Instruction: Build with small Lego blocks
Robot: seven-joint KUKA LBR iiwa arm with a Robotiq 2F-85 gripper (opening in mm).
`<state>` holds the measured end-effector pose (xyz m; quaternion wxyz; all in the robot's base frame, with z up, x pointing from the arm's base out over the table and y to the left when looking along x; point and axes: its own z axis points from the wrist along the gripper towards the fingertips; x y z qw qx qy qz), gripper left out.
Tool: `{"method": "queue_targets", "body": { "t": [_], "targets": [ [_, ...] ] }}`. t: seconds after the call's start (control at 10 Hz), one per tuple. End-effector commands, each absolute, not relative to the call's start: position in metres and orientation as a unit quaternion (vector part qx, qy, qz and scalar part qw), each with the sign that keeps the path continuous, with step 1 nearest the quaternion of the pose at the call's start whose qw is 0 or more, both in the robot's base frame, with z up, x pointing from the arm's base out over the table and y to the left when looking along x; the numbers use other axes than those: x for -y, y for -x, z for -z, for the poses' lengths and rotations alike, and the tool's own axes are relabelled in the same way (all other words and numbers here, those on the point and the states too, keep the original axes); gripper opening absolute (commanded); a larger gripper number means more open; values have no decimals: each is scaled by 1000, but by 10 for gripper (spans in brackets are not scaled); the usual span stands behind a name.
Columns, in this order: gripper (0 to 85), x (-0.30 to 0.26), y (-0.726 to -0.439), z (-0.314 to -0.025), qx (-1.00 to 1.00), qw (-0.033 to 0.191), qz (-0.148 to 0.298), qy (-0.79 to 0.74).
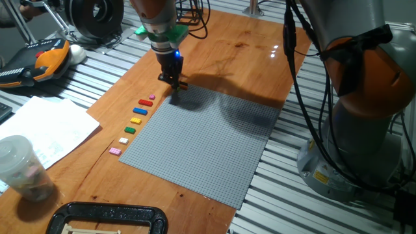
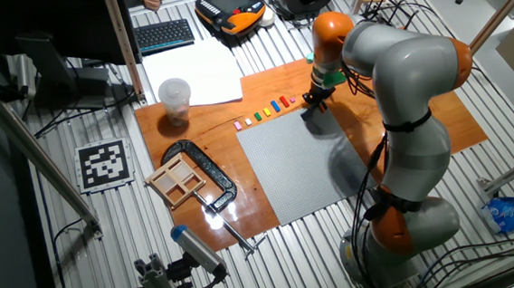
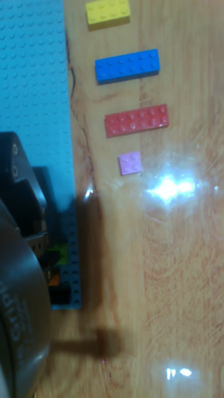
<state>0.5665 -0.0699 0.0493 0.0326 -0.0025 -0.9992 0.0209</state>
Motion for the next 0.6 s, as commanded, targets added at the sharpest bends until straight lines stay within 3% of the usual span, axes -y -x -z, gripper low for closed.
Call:
{"method": "queue_targets", "body": {
  "t": [0.0,0.5],
  "targets": [
    [170,65,-569,-51,999,33,-23,4],
    [170,37,-586,-46,999,25,-25,7]
  ]
}}
